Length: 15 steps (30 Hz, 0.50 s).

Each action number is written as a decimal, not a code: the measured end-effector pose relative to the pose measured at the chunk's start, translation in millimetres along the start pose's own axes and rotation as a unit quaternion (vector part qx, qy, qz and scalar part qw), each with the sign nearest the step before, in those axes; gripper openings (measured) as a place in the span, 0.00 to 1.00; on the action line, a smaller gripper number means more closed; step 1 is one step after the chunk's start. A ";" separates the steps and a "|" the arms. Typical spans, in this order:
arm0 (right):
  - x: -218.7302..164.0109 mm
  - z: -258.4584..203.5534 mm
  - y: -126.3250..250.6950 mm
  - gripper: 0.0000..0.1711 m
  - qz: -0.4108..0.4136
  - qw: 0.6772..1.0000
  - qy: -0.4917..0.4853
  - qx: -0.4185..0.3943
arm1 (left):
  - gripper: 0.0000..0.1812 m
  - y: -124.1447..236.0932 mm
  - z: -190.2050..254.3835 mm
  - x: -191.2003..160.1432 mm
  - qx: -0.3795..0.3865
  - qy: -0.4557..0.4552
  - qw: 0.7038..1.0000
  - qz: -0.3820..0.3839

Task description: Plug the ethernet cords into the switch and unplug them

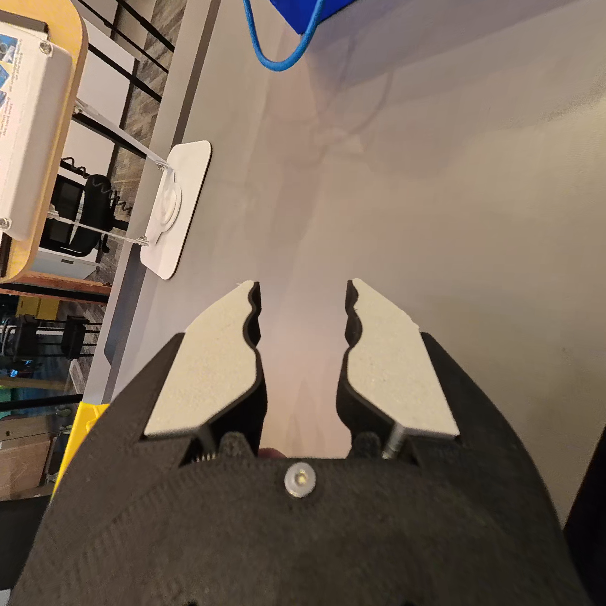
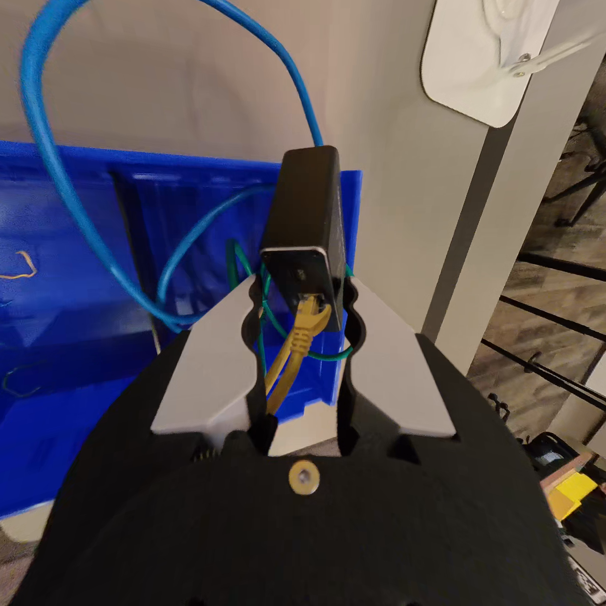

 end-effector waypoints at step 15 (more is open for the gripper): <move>7.1 -9.2 19.6 0.00 -0.043 0.999 -0.006 -0.001 | 0.27 1.3 2.5 -0.4 -0.005 -0.004 1.000 -0.002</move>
Point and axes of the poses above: each gripper's, where its closed fingertips meet, y back along the fingers, x out of its top, z = x × y across the jaws, the point moved 2 cm from there along y, back along the fingers, and after that the axes turned 10 degrees about z, right-handed, at the moved point
